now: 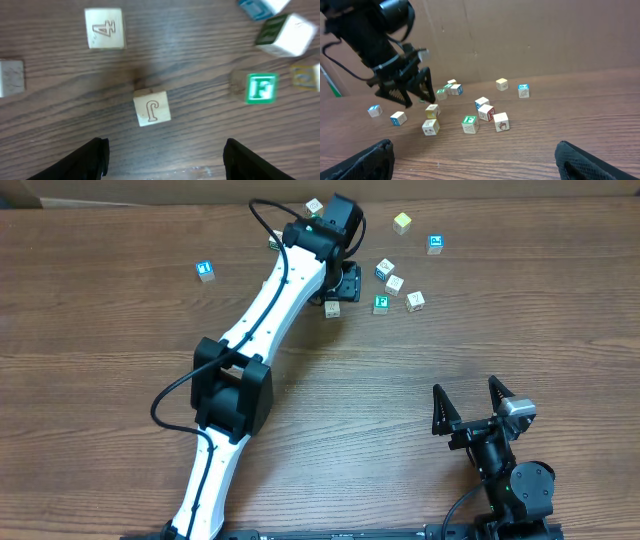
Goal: Form a circle
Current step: 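Lower the left gripper onto a wooden block and close on it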
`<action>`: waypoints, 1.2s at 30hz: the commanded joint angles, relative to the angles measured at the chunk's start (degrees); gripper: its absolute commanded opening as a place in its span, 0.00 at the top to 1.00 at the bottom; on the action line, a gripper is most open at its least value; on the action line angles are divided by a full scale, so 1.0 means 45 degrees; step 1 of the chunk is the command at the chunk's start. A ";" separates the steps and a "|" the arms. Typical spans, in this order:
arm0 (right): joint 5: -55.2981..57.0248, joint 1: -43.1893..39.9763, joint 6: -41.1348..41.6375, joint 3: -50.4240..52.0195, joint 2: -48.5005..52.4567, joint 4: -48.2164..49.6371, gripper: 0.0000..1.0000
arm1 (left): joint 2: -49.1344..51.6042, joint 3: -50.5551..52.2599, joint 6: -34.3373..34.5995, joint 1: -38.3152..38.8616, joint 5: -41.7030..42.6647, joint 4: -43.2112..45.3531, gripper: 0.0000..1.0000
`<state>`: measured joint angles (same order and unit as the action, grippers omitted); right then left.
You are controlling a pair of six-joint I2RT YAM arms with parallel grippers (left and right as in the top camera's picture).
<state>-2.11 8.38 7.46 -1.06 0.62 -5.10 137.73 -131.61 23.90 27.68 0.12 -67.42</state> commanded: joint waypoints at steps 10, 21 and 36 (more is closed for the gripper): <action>0.0117 0.0053 -0.0053 0.0136 -0.0097 0.0087 0.00 | 0.1409 -0.0170 0.0811 0.0039 -0.0729 0.0097 0.52; 0.0117 0.0053 -0.0053 0.0136 -0.0102 0.0087 0.00 | 0.1418 -0.0170 0.1141 0.0126 -0.1205 0.0797 0.54; 0.0117 0.0053 -0.0053 0.0136 -0.0102 0.0087 0.00 | 0.1423 0.0418 0.1224 0.0189 -0.1214 0.1078 0.66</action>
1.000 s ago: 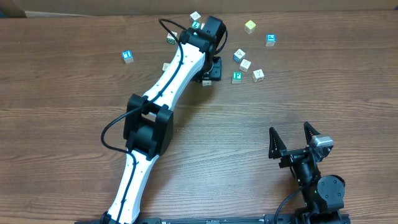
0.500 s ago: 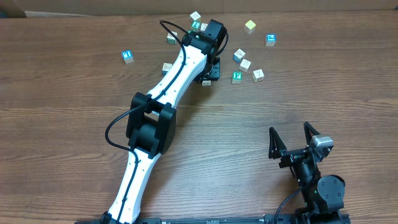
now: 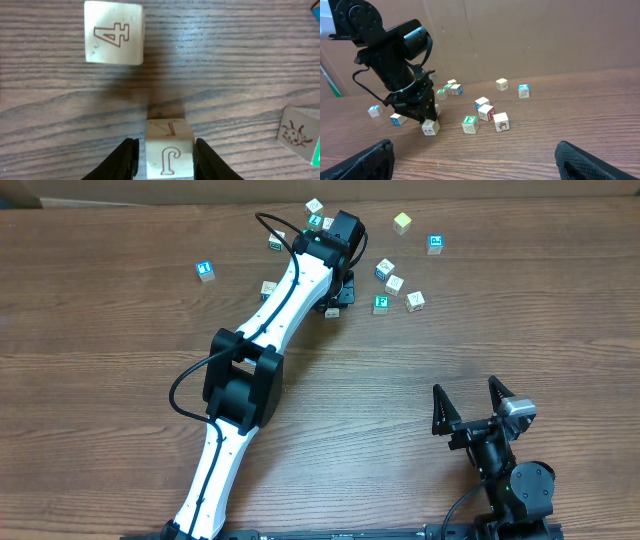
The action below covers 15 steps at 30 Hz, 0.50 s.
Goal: Form a circle
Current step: 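Lower the left gripper onto a wooden block and close on it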
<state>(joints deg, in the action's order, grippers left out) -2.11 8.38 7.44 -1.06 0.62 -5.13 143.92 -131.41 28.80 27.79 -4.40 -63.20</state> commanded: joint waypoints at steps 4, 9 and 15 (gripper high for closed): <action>0.0117 0.0053 -0.0049 0.0136 -0.0102 0.0092 0.00 | 0.0049 0.0427 0.0136 0.0165 -0.0204 0.0296 0.60; 0.0117 0.0053 -0.0049 0.0136 -0.0097 0.0092 0.00 | 0.0049 0.0432 0.0136 0.0194 -0.0194 0.0282 0.64; 0.0117 0.0053 -0.0049 0.0136 -0.0097 0.0092 0.00 | 0.0049 0.0432 0.0136 0.0253 -0.0194 0.0282 0.66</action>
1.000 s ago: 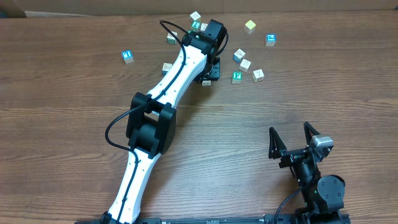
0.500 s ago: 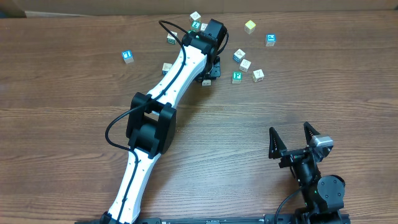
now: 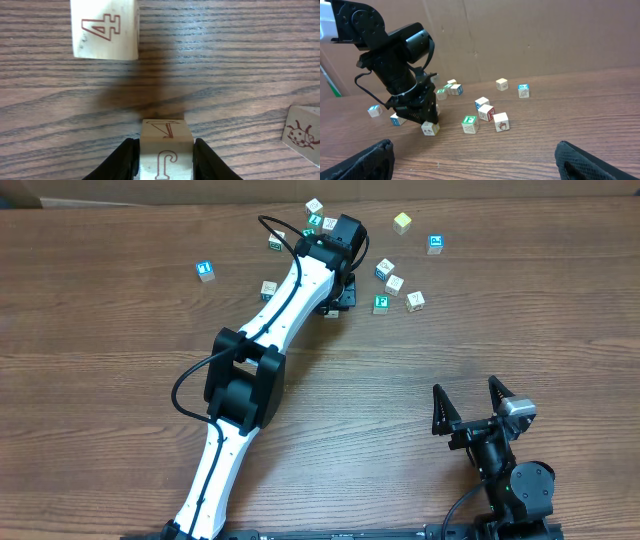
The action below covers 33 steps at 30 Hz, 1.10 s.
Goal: Form a circle
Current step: 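Lower the left gripper onto a wooden block and close on it, then carry the held block toward the table center with the left gripper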
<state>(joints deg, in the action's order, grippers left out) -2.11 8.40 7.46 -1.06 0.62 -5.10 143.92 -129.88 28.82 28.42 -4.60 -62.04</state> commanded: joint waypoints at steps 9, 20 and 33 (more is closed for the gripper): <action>0.0117 0.0049 -0.0053 0.0136 -0.0102 0.0087 0.00 | 0.0049 0.0092 0.0126 0.0117 -0.0155 -0.0068 0.74; 0.0117 0.0049 -0.0053 0.0136 -0.0097 0.0087 0.00 | -0.0398 0.0049 0.0063 0.0044 -0.0165 -0.0942 0.70; 0.0117 0.0049 -0.0053 0.0136 -0.0102 0.0087 0.00 | -0.4099 0.0044 -0.0520 0.0000 -0.0238 -0.4843 0.74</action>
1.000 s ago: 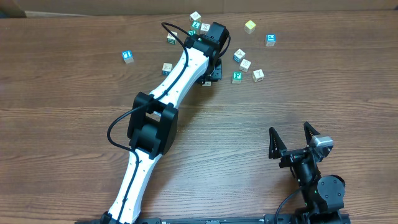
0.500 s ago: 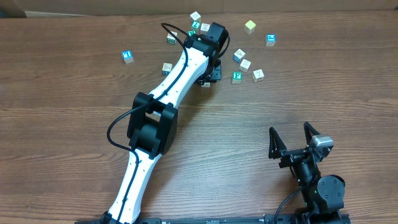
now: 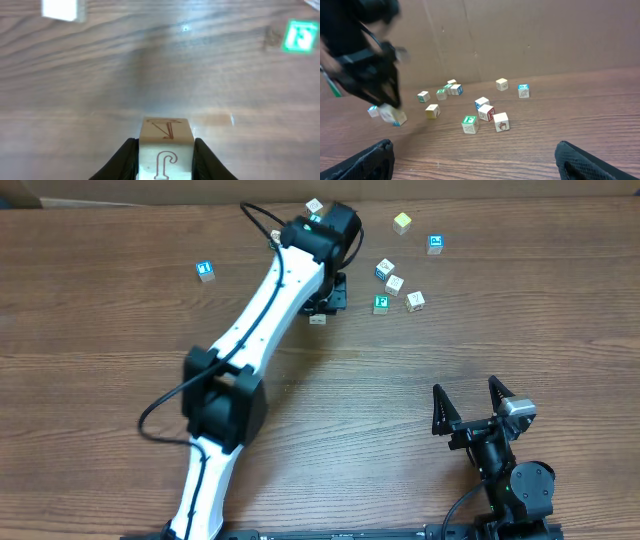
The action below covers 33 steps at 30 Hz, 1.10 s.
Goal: Form a circle
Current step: 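Carry the held block toward the table center with the left gripper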
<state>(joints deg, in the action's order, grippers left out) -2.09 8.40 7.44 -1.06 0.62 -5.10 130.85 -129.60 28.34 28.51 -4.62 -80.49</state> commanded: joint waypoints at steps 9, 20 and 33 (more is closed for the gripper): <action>0.0112 0.0049 -0.0049 0.0136 -0.0097 0.0087 0.00 | -0.2108 -0.0019 -0.0680 -0.0019 -0.0418 -0.3347 0.74; 0.0112 0.0049 -0.0049 0.0136 -0.0097 0.0087 0.00 | -0.2137 0.0471 -0.1802 0.0015 0.0597 -0.3633 0.76; 0.0112 0.0049 -0.0049 0.0136 -0.0102 0.0087 0.00 | -0.2798 0.3769 -0.1025 0.0015 0.0121 -0.3473 0.79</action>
<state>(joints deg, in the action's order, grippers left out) -2.11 8.40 7.44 -1.06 0.62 -5.10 120.66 -115.02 22.11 28.51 -2.37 -96.60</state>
